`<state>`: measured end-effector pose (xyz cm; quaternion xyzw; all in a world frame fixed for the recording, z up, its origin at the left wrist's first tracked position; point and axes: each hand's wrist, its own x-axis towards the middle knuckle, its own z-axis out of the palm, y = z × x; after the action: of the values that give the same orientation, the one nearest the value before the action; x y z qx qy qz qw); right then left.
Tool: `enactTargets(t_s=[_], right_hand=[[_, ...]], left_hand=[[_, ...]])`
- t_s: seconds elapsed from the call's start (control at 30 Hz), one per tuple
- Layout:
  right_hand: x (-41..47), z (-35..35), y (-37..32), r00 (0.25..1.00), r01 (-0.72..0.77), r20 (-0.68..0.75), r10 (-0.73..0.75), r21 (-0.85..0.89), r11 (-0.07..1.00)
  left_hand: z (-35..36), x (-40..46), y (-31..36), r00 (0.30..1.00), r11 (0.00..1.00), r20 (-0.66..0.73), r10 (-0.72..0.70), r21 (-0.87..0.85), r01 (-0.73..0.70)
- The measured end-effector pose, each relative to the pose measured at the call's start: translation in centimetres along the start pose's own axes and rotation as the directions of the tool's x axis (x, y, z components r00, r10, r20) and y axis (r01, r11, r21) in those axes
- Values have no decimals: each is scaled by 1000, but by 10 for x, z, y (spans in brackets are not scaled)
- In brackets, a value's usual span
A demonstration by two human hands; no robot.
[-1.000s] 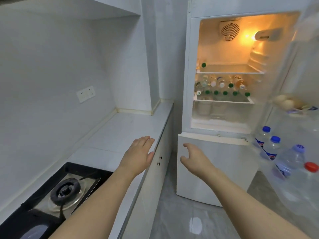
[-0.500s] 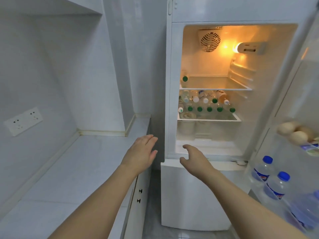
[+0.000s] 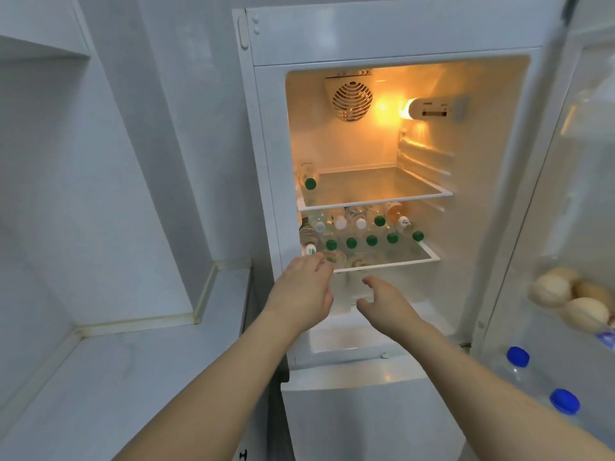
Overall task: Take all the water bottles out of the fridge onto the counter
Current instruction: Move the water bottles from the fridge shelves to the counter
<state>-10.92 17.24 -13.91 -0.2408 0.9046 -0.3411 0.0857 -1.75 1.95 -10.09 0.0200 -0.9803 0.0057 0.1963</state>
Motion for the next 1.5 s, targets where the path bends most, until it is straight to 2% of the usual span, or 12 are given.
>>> enactTargets(t_s=[0.13,0.33,0.43,0.53,0.67,0.83,1.0,1.2,1.3,1.37,1.43,1.5], right_hand=[[48,-13,7,1000,16,-25,-16,26,1000],[121,-37,15,999,13,-43,-9,88,996],[157,-46,17,998,45,-44,-40,113,993],[192,-49,20,998,49,-46,-44,116,992],[232,-43,22,998,59,-16,-57,162,985],[271,-26,21,1000,-8,28,2,238,971],[313,-4,16,995,-94,60,78,345,934],[345,26,6,969,-246,73,237,401,882],[355,41,0,964,-257,25,266,364,895],[359,47,-1,932,-308,-22,362,480,821],[359,51,1,927,-261,-111,357,491,831],[352,49,-3,908,-252,-113,404,624,740]], left_hand=[[6,69,3,998,999,-44,-40,17,41],[9,173,-7,948,933,-20,-317,-186,308],[16,217,-23,916,902,-20,-401,-184,391],[21,253,-45,858,855,28,-513,-74,513],[31,290,-70,738,728,64,-672,-129,673],[47,320,-79,748,741,91,-657,-101,664],[69,333,-103,769,767,58,-637,150,624],[94,331,-112,885,767,40,-464,519,378],[97,330,-113,903,756,27,-428,559,341],[97,331,-113,902,752,29,-430,564,340],[98,331,-113,896,751,27,-443,557,355],[98,331,-114,895,755,9,-446,541,371]])
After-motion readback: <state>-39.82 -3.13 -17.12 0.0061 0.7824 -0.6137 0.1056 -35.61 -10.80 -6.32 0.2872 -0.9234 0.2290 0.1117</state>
